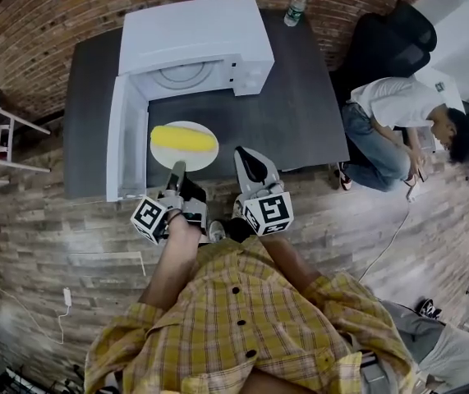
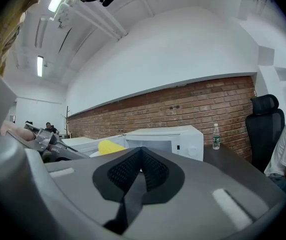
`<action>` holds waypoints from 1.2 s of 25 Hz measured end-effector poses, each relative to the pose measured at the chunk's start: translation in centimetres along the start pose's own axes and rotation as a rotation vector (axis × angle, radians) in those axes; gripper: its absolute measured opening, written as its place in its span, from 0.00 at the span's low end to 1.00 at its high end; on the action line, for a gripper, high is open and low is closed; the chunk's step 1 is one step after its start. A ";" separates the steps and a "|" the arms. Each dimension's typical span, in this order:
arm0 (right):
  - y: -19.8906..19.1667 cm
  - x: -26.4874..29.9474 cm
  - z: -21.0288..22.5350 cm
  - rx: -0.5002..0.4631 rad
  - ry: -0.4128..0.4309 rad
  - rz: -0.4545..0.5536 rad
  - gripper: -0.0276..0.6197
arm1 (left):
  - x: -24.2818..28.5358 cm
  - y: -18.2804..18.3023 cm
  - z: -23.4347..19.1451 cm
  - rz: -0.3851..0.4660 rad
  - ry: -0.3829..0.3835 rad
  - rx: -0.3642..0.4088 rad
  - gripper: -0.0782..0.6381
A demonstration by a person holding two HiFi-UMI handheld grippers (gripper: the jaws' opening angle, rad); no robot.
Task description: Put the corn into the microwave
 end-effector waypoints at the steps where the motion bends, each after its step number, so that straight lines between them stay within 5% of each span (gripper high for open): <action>1: 0.1 0.3 0.4 0.002 0.006 0.002 0.05 | 0.5 0.0 0.2 0.006 -0.007 -0.006 0.14; 16: 0.4 4.2 6.9 0.026 0.101 0.015 0.05 | 6.1 -1.2 1.5 0.097 0.012 0.011 0.14; 30: -0.1 6.6 7.3 0.046 0.145 -0.008 0.05 | 8.0 0.1 1.7 0.126 0.016 -0.013 0.15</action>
Point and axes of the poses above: the fingertips, and each gripper's own axes: x forward along the fingers, z to its right, y out of its top, the point moved 4 cm from there along -x, backward along the fingers, and after that the axes turned 8 degrees about y, right-handed, at the moved point
